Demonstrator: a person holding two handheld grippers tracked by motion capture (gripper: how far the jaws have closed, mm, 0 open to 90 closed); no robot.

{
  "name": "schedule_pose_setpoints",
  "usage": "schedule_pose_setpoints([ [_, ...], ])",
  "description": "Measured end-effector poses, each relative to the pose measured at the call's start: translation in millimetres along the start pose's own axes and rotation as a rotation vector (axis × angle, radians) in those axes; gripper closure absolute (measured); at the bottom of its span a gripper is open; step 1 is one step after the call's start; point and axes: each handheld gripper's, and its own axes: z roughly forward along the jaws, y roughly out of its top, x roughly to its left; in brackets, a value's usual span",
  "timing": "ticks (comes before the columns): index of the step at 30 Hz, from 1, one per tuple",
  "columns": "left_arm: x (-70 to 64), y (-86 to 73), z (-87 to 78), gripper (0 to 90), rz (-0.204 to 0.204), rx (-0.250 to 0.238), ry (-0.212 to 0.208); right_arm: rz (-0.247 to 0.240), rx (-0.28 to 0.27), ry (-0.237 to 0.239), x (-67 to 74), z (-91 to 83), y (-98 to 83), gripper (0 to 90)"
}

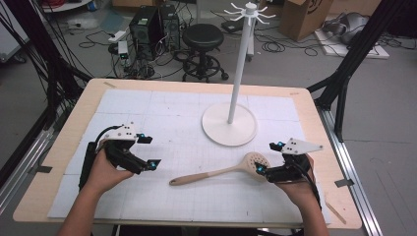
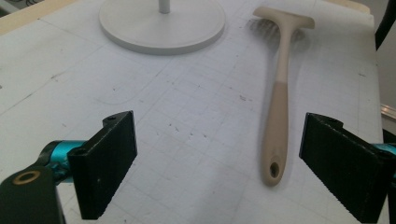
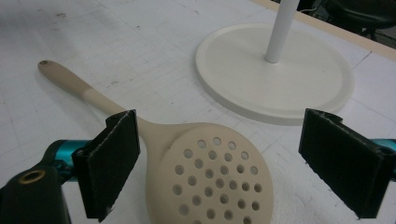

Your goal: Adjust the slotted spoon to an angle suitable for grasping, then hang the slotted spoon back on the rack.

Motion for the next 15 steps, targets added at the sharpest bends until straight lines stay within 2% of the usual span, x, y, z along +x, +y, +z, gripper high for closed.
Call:
schedule_pose_setpoints([
  [8,0.1,-4.9,-7.1,11.8,0.007,0.005,0.017,-0.020,0.012,0.017,2.8,6.8,8.0,11.5],
  [15,1.1,-5.2,-13.7,11.8,0.006,-0.014,0.027,-0.075,0.052,0.089,12.3,21.0,29.5,11.5],
])
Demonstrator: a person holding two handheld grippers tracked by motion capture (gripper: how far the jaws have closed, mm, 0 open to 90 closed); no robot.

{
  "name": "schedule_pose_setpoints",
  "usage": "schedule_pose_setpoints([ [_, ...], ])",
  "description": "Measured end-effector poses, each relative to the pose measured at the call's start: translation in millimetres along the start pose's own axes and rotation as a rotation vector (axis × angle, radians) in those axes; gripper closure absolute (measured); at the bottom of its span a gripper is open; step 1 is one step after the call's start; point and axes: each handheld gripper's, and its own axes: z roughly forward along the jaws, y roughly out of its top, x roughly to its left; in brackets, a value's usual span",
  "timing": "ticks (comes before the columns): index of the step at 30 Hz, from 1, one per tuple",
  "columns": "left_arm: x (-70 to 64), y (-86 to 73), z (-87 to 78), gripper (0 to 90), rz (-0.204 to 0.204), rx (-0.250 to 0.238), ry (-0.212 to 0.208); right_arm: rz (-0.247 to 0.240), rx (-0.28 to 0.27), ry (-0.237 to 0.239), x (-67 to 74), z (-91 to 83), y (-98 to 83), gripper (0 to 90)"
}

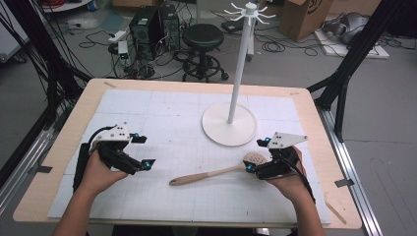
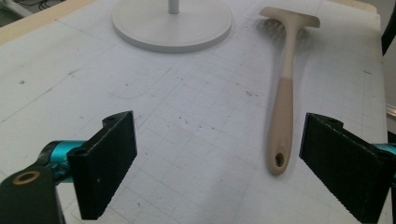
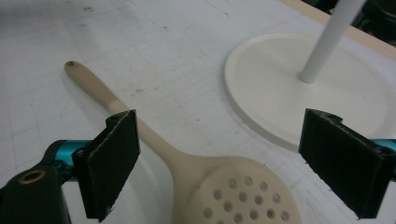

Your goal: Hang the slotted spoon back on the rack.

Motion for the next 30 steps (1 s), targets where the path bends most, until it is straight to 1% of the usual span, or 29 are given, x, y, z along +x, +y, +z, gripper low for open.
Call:
schedule_pose_setpoints([
  [1,0.0,0.0,0.0,11.8,0.000,0.000,0.000,0.000,0.000,0.000,0.0,0.0,0.0,11.5],
  [3,-0.7,0.3,0.3,11.8,0.003,-0.001,-0.006,-0.019,0.018,0.017,3.6,4.8,5.9,11.5],
  [4,-1.0,0.4,0.7,11.8,0.005,0.003,-0.005,-0.022,0.019,0.022,4.4,6.6,7.5,11.5],
  [6,-1.2,0.5,2.1,11.8,0.005,0.004,-0.005,-0.021,0.033,0.036,5.4,12.9,11.1,11.5],
  [7,-1.0,0.8,2.8,11.8,0.007,0.008,-0.001,-0.018,0.048,0.041,5.6,16.9,12.7,11.5],
  [8,-0.7,0.9,3.1,11.8,0.009,0.009,0.000,-0.025,0.070,0.041,6.4,21.9,15.5,11.5],
  [9,-0.5,1.4,3.2,11.7,0.011,0.009,-0.001,-0.037,0.073,0.051,7.0,25.8,18.0,11.5],
  [10,-0.5,2.1,3.0,11.8,0.013,0.008,0.000,-0.037,0.083,0.062,8.0,29.1,20.7,11.5],
  [12,-0.9,3.2,1.9,11.7,0.014,0.005,0.001,-0.060,0.105,0.076,10.8,36.2,26.4,11.5],
  [13,-1.1,3.6,1.8,11.8,0.017,0.005,-0.001,-0.059,0.117,0.086,13.1,39.3,29.0,11.5],
  [16,-1.6,4.2,2.4,11.8,0.016,0.005,0.002,-0.091,0.149,0.115,18.4,48.5,36.1,11.7],
  [18,-1.8,4.4,2.8,11.8,0.015,0.004,0.004,-0.121,0.170,0.126,22.2,54.9,39.9,12.4],
  [19,-1.7,4.6,2.7,11.8,0.015,0.004,0.004,-0.130,0.179,0.131,25.0,57.8,41.7,14.4],
  [20,-1.6,4.9,2.5,11.8,0.015,0.004,0.004,-0.143,0.186,0.142,27.3,60.8,43.2,14.4],
  [21,-1.7,5.3,2.3,11.8,0.014,0.000,0.007,-0.159,0.200,0.157,32.3,67.4,45.6,14.5],
  [22,-1.5,5.5,2.1,11.8,0.016,-0.001,0.006,-0.159,0.200,0.157,32.3,67.4,45.6,14.5],
  [23,-1.6,5.6,1.9,11.8,0.015,-0.003,0.006,-0.163,0.208,0.164,34.2,69.7,46.3,14.6],
  [24,-1.6,5.6,1.7,11.8,0.017,-0.002,0.006,-0.176,0.229,0.181,38.1,76.2,47.1,15.0],
  [25,-1.8,5.6,1.7,11.8,0.016,-0.001,0.006,-0.176,0.229,0.181,38.1,76.2,47.1,15.0],
  [28,-1.7,5.6,1.2,11.8,0.016,-0.001,0.008,-0.209,0.290,0.194,43.4,86.5,46.1,16.4],
  [30,-1.6,5.6,1.0,11.8,0.017,-0.005,0.009,-0.242,0.334,0.207,47.0,91.9,45.1,20.3],
])
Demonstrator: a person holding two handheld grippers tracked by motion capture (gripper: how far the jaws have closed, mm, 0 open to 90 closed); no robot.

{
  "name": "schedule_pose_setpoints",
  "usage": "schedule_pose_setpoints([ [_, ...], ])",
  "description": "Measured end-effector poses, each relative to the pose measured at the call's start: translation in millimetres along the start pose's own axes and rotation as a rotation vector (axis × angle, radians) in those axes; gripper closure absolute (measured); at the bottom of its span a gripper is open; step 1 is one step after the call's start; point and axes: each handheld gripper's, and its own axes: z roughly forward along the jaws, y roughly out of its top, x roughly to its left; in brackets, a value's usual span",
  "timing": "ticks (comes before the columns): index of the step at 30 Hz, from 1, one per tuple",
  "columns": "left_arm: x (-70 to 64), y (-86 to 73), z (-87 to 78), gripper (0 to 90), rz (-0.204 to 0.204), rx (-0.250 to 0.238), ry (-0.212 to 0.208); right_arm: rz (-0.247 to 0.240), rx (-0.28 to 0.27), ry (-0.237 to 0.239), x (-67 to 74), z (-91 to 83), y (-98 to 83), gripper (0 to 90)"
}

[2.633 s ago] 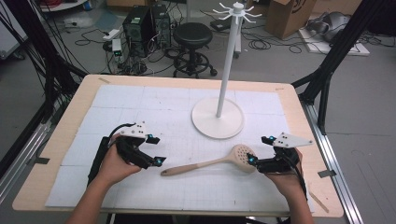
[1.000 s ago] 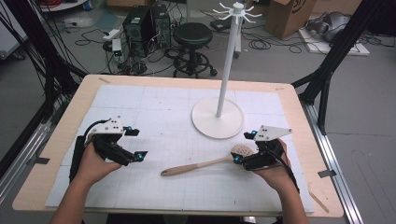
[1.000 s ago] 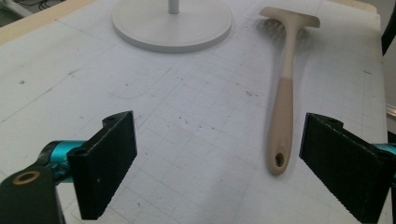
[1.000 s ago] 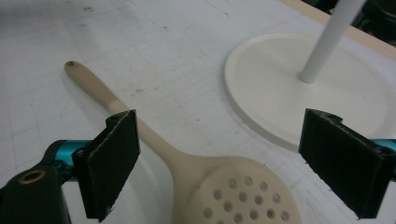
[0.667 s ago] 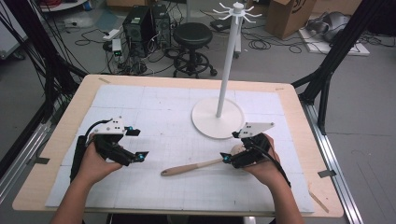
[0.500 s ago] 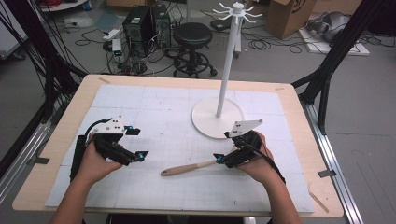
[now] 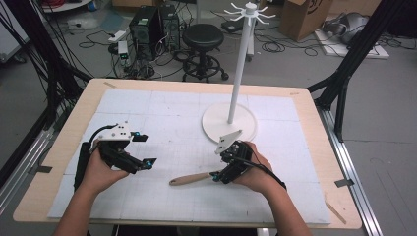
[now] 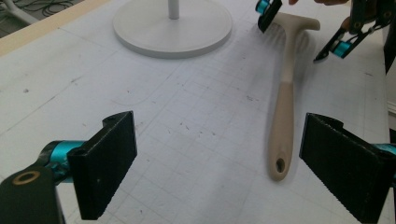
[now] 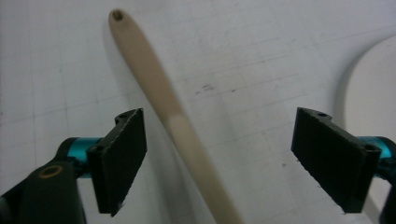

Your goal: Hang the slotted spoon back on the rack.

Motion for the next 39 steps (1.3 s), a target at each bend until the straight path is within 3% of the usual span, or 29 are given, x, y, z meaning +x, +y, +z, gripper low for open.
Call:
schedule_pose_setpoints([
  [14,-0.7,0.0,1.3,11.8,0.001,0.005,0.001,-0.095,0.167,0.065,9.3,27.0,7.8,43.1],
  [23,-2.2,1.1,2.4,12.0,0.006,0.009,-0.005,-0.118,0.207,0.067,11.0,32.0,10.2,55.2],
  [26,-2.8,1.2,2.8,12.0,0.009,0.013,-0.004,-0.132,0.234,0.073,12.9,35.1,11.6,63.6],
  [39,-3.0,1.2,3.6,12.1,0.006,0.012,-0.007,-0.204,0.247,0.054,16.4,35.3,11.9,69.9],
])
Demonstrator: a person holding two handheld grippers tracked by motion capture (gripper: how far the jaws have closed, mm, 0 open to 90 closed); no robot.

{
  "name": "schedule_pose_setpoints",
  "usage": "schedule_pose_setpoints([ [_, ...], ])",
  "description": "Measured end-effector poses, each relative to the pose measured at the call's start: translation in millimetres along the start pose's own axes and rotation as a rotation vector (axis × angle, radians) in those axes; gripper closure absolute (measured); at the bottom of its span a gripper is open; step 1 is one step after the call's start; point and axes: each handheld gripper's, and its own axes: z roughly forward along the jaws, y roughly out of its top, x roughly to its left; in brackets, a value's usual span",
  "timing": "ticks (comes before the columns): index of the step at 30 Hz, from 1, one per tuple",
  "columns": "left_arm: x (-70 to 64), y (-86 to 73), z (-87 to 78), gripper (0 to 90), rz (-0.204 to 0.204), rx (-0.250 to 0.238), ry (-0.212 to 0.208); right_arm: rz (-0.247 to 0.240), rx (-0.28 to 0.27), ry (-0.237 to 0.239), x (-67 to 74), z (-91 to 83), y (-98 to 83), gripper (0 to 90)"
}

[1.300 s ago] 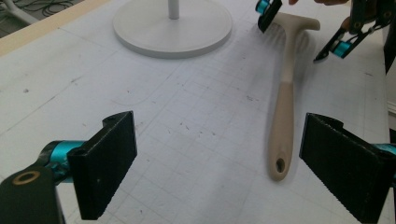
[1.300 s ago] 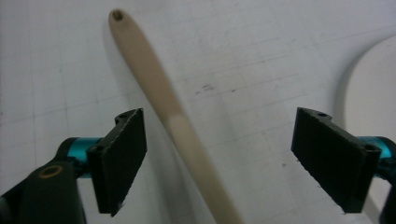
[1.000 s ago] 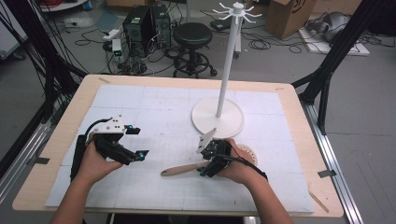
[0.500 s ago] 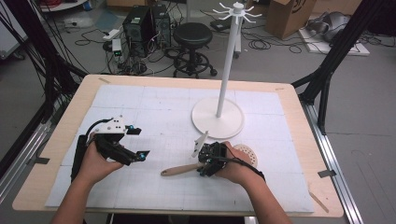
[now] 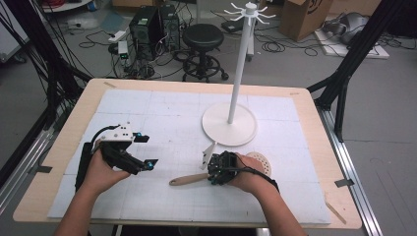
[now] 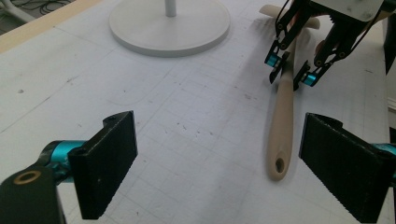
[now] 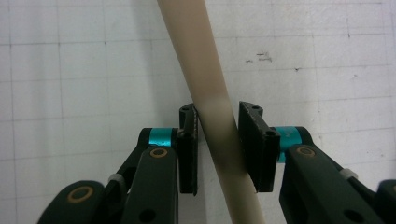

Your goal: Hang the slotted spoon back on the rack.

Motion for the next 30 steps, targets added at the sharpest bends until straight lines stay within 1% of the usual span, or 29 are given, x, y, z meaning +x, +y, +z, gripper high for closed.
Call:
schedule_pose_setpoints([
  [2,0.1,0.0,-0.2,12.1,-0.002,0.001,0.000,-0.011,-0.001,-0.003,1.0,-0.4,-0.1,70.6],
  [3,0.2,-0.1,-0.1,12.1,-0.002,0.000,0.001,-0.009,0.005,-0.007,1.5,-1.1,0.0,70.9],
  [5,0.2,-0.3,0.0,12.2,-0.004,0.000,0.001,-0.024,-0.009,-0.009,0.9,-2.4,-0.7,71.7],
  [7,0.3,-0.5,0.0,12.2,-0.003,0.001,0.000,-0.029,-0.026,-0.011,-0.3,-6.0,-1.8,72.7],
  [9,0.9,-0.6,0.0,12.1,-0.001,0.003,-0.001,-0.024,-0.051,-0.009,-2.3,-11.0,-3.4,73.7],
  [10,1.1,-0.6,0.0,12.2,-0.001,0.003,-0.001,-0.016,-0.071,-0.002,-5.0,-17.2,-4.7,74.8],
  [12,1.4,-0.6,-0.1,12.2,-0.005,0.001,-0.002,-0.017,-0.081,-0.007,-5.8,-19.9,-5.3,75.3],
  [14,1.7,-0.8,-0.2,12.2,-0.006,0.000,-0.002,0.006,-0.120,-0.003,-7.8,-28.0,-7.6,76.1],
  [15,1.8,-0.8,-0.1,12.2,-0.006,0.001,-0.002,0.007,-0.154,0.005,-10.2,-30.4,-9.4,76.1],
  [16,1.6,-0.8,-0.1,12.2,-0.005,0.002,-0.001,0.019,-0.175,0.004,-11.1,-33.3,-11.4,76.2],
  [17,1.6,-0.8,-0.3,12.2,-0.003,0.004,-0.002,0.018,-0.195,0.005,-12.8,-35.6,-13.2,76.2],
  [18,1.2,-0.8,-0.1,12.2,-0.005,0.001,-0.002,0.026,-0.199,-0.002,-13.6,-39.3,-15.0,76.2],
  [19,1.1,-0.8,0.0,12.2,-0.003,0.002,-0.003,0.043,-0.225,-0.008,-15.3,-44.3,-18.0,76.2],
  [20,1.0,-0.7,0.0,12.2,-0.002,0.003,-0.002,0.043,-0.225,-0.008,-15.3,-44.3,-18.0,76.2],
  [21,1.0,-0.7,0.0,12.2,-0.002,0.003,-0.002,0.050,-0.230,-0.017,-16.5,-49.6,-19.3,76.3],
  [22,1.1,-0.7,0.2,12.2,-0.004,0.003,-0.003,0.050,-0.230,-0.017,-16.5,-49.6,-19.3,76.3],
  [24,1.7,-0.9,0.3,12.2,-0.004,0.005,-0.002,0.061,-0.243,-0.023,-17.8,-54.8,-20.1,76.3],
  [25,1.9,-1.1,0.3,12.2,-0.005,0.006,-0.001,0.059,-0.241,-0.027,-18.4,-56.5,-20.1,76.3],
  [26,1.9,-1.3,0.4,12.2,-0.007,0.005,-0.002,0.051,-0.252,-0.029,-19.4,-57.4,-20.2,76.4],
  [27,2.1,-1.4,0.3,12.2,-0.006,0.006,-0.002,0.062,-0.243,-0.027,-19.1,-59.3,-20.5,76.4],
  [28,2.2,-1.6,0.5,12.2,-0.007,0.007,-0.001,0.056,-0.251,-0.024,-19.9,-59.5,-20.8,76.4],
  [30,2.2,-2.0,0.8,12.2,-0.009,0.008,-0.001,0.064,-0.259,-0.020,-20.2,-62.0,-21.9,76.4],
])
